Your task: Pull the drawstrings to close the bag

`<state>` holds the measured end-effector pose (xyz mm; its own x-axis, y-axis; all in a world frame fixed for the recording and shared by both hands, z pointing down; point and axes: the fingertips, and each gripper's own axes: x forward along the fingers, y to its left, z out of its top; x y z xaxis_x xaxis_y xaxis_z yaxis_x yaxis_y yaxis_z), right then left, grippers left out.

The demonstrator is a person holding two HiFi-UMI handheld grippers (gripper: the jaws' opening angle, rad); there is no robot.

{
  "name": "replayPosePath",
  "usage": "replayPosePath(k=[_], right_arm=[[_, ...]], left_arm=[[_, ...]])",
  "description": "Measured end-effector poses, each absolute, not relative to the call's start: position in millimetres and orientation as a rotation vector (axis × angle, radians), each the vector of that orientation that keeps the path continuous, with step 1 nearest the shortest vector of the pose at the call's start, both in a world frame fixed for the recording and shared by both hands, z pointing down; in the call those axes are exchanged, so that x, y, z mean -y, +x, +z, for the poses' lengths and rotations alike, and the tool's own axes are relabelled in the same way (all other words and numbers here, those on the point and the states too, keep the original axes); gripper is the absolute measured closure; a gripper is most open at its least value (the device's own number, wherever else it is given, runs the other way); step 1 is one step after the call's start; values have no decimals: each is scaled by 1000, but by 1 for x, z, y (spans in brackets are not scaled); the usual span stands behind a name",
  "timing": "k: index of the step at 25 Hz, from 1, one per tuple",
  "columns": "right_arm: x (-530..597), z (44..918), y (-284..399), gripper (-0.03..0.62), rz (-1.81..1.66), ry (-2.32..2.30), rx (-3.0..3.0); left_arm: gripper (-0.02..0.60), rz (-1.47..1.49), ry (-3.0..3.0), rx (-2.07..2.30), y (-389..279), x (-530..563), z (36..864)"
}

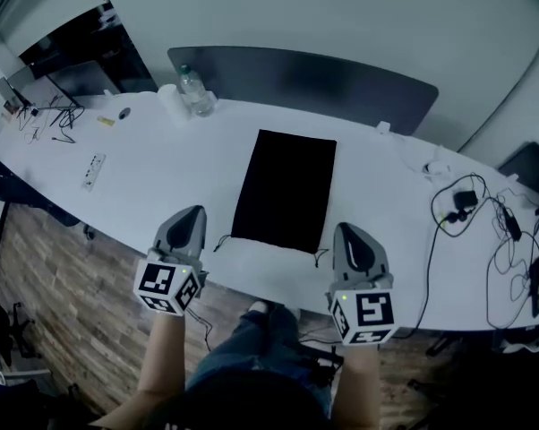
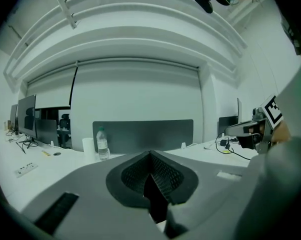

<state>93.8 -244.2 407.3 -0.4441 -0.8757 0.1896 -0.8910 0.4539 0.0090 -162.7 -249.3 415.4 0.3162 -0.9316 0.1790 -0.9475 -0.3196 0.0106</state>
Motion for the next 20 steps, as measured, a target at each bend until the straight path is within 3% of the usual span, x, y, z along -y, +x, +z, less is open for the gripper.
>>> replayPosePath(k=[10, 12, 14, 15, 20], right_arm=[[244, 462, 102, 599, 296, 1636, 2361], [240, 475, 101, 585, 350, 1623, 2339], [235, 485, 98, 511, 400, 1603, 2319], [233, 490, 97, 505, 416, 1592, 2307], [218, 519, 90, 500, 470, 1531, 2261]], left_arm=[[580, 411, 2431, 1536, -171, 255, 482], [538, 440, 2419, 1480, -169, 252, 495], [481, 476, 2403, 1438, -168, 248, 509], [468, 492, 2394, 1426, -169, 246, 515], [460, 538, 2342, 1385, -172, 233, 546]])
